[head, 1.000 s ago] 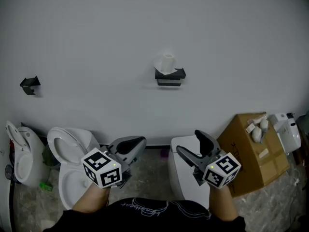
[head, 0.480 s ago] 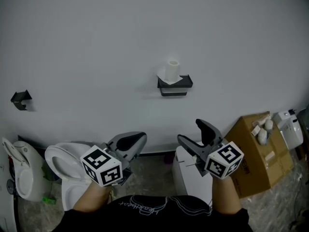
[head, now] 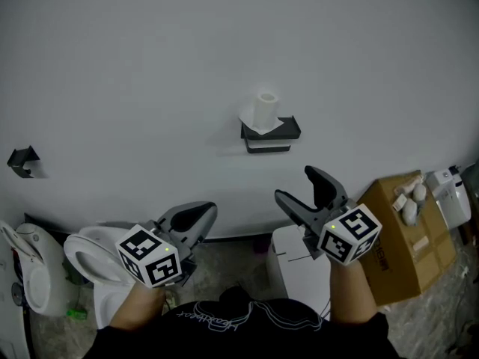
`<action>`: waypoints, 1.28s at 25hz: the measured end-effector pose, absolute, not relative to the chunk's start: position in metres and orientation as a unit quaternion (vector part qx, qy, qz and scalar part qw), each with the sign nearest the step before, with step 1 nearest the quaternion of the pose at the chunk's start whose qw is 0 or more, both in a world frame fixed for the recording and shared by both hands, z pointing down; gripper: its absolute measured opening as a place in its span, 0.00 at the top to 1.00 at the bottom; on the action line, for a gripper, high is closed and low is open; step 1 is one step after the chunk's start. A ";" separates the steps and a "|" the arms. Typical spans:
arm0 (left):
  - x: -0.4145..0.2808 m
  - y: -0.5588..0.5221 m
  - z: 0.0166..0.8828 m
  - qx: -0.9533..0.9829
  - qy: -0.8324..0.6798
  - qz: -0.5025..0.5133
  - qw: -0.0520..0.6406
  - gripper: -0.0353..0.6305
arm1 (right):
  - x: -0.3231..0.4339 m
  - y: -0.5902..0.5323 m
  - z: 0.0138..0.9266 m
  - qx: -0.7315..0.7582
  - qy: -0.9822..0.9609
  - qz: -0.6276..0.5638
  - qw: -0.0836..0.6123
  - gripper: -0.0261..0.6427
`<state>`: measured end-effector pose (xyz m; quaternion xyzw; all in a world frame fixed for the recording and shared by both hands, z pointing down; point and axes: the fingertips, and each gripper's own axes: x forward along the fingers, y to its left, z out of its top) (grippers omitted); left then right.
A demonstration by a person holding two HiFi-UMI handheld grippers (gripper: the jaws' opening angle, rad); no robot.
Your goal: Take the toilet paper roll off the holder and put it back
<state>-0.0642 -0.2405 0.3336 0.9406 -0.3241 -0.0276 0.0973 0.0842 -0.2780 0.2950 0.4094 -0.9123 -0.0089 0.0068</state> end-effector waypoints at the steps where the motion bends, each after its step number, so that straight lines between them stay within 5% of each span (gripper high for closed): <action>1: -0.066 -0.246 0.335 0.939 -0.327 -0.027 0.099 0.94 | 0.083 -0.286 0.293 0.407 -0.913 -0.010 0.005 0.40; 32: -0.112 -0.379 0.334 0.914 -0.386 -0.047 0.117 0.94 | 0.059 -0.511 0.294 0.452 -0.883 -0.048 0.119 0.42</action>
